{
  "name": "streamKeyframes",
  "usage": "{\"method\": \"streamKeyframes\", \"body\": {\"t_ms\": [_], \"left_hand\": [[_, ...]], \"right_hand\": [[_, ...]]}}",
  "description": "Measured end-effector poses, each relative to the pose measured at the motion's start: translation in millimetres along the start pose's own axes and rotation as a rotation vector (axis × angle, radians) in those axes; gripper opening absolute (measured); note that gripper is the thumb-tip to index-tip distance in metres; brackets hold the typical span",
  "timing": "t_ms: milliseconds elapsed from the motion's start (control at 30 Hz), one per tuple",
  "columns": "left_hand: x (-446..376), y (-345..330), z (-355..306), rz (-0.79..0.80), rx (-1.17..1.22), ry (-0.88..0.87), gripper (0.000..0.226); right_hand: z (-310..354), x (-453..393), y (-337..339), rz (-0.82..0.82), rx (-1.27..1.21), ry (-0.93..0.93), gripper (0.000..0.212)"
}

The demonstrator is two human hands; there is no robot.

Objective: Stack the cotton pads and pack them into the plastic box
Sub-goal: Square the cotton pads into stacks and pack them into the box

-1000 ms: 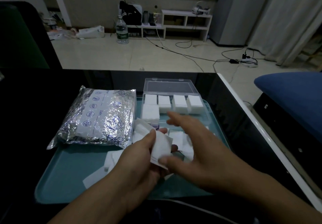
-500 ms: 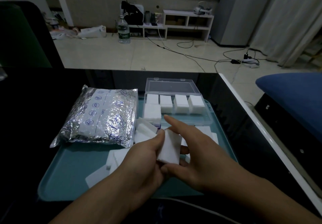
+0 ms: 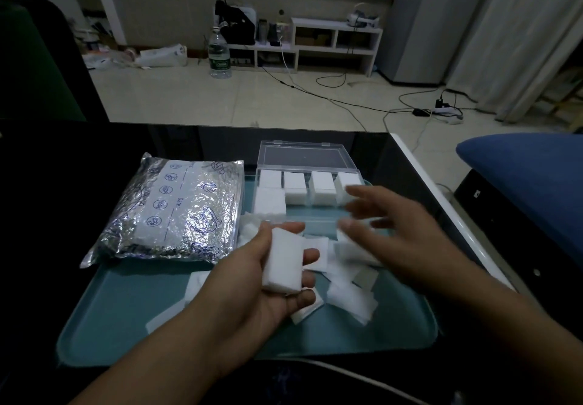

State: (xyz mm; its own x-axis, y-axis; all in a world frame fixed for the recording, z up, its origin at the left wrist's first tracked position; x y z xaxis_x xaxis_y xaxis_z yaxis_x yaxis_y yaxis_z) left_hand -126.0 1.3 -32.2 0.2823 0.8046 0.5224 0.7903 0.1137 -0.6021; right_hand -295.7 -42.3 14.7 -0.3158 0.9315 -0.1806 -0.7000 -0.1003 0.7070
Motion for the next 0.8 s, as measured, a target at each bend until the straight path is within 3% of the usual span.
{"method": "streamKeyframes", "body": {"t_ms": [67,167,400,500,600,700,800], "left_hand": [[1.0,1.9,-1.4,-0.029,0.029,-0.001,0.043],[1.4,4.2,-2.4,-0.062,0.062,-0.014,0.043],[-1.8,7.5,-1.5,-0.063,0.043,-0.024,0.047],[-1.6,7.8,-2.1,-0.066,0.03,-0.023,0.047],[-1.1,8.7,-4.7,-0.092,0.022,-0.024,0.046],[-2.0,7.8,-3.6,-0.113,0.033,-0.018,0.044],[-3.2,5.7,1.8,-0.101,0.031,0.016,0.045]], "right_hand": [[-27.6,-4.7,11.1,0.003,0.193,-0.152,0.047],[-48.4,-2.4,6.4,0.112,0.296,-0.327,0.042],[-43.2,-6.5,-9.3,0.019,0.325,-0.315,0.035],[-42.9,-8.4,-8.8,-0.119,0.106,-0.309,0.024],[-24.6,-10.4,-0.2,-0.196,-0.268,-0.246,0.017],[4.3,-5.9,1.8,-0.09,-0.477,-0.093,0.011],[24.6,-0.9,-11.1,0.126,-0.432,-0.006,0.014]]}}
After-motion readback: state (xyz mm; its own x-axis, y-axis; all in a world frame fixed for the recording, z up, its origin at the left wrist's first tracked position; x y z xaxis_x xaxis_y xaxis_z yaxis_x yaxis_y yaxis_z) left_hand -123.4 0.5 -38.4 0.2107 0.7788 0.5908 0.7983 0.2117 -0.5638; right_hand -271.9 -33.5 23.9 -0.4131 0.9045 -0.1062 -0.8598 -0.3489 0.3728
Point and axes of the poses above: each hand's wrist, its own x-axis away from the middle knuckle, its own y-axis out of the back of the hand, z = x × y, the point moved 5 cm from there along -x, towards the middle knuckle, and after that the axes turned 8 degrees about y, right-handed, at the moved point
